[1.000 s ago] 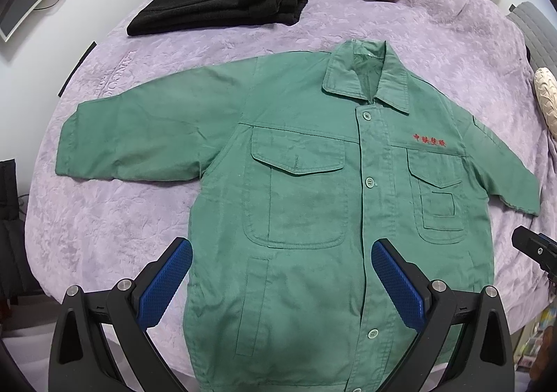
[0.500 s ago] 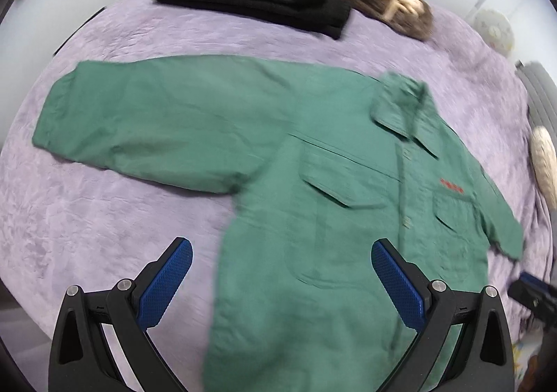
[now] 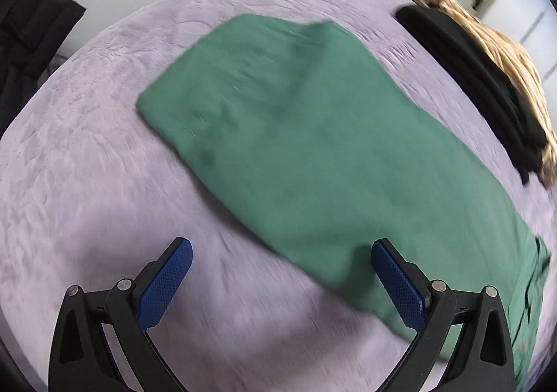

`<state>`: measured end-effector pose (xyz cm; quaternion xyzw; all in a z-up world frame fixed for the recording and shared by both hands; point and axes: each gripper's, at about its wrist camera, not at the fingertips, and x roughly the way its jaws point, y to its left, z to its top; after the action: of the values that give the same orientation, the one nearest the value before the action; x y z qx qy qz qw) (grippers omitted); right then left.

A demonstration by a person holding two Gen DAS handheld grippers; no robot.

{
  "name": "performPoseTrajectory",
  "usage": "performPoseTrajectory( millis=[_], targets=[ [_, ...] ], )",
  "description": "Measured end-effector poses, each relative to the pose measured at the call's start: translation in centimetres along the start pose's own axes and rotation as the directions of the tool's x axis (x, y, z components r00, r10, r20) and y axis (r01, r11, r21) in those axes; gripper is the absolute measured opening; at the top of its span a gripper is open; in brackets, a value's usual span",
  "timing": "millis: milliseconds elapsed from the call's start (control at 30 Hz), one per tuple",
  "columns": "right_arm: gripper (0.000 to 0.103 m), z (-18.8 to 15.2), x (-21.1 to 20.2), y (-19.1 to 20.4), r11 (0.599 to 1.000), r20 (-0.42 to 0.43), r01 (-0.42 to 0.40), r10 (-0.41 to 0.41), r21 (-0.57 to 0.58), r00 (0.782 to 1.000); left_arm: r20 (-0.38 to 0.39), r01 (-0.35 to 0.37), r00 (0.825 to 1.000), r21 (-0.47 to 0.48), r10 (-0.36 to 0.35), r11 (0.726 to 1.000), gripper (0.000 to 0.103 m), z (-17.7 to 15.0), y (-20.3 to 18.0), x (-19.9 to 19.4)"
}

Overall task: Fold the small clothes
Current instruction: 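Grasp the green jacket's sleeve cuff with the left gripper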

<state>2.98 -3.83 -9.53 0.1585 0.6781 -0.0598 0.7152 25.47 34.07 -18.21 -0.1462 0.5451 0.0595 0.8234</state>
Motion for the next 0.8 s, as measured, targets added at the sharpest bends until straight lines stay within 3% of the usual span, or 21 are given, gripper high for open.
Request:
performPoseTrajectory(
  millis=[100, 167, 200, 267, 300, 433, 600, 700, 800],
  targets=[
    [0.103, 0.3, 0.2, 0.3, 1.000, -0.004, 0.010, -0.010, -0.001, 1.000, 0.034, 0.017, 0.999, -0.028, -0.016, 0.999, 0.103, 1.6, 0.7, 0.5],
    [0.103, 0.5, 0.2, 0.3, 1.000, 0.001, 0.015, -0.015, 0.004, 1.000, 0.066, 0.012, 0.998, -0.034, -0.009, 0.999, 0.085, 2.2, 0.7, 0.4],
    [0.103, 0.6, 0.2, 0.3, 1.000, 0.006, 0.014, -0.014, 0.009, 1.000, 0.065, 0.010, 0.998, -0.037, -0.008, 0.999, 0.062, 2.5, 0.7, 0.4],
    [0.103, 0.7, 0.1, 0.0, 1.000, 0.011, 0.009, -0.009, 0.020, 1.000, 0.063, 0.046, 0.997, -0.046, -0.043, 0.998, 0.034, 3.0, 0.7, 0.5],
    [0.103, 0.7, 0.1, -0.1, 1.000, 0.013, 0.006, -0.006, 0.025, 1.000, 0.064, 0.082, 0.995, -0.047, -0.079, 0.996, 0.008, 3.2, 0.7, 0.2],
    [0.103, 0.4, 0.0, -1.1, 0.999, 0.021, -0.016, 0.015, 0.045, 1.000, 0.108, 0.168, 0.980, -0.002, -0.167, 0.986, 0.006, 3.7, -0.6, -2.1],
    [0.103, -0.1, -1.0, -3.1, 0.997, 0.051, -0.045, 0.042, 0.068, 0.998, 0.174, 0.291, 0.933, 0.145, -0.314, 0.946, 0.006, 3.3, -6.6, -7.5],
    [0.103, -0.4, -2.0, -5.1, 0.994, 0.078, -0.061, 0.054, 0.090, 0.996, 0.181, 0.366, 0.890, 0.264, -0.419, 0.892, 0.006, 2.2, -12.3, -11.2],
    [0.103, -0.9, -3.3, -7.8, 0.990, 0.113, -0.074, 0.061, 0.122, 0.992, 0.153, 0.420, 0.845, 0.405, -0.513, 0.813, 0.006, -0.3, -18.8, -14.8]
  ],
)
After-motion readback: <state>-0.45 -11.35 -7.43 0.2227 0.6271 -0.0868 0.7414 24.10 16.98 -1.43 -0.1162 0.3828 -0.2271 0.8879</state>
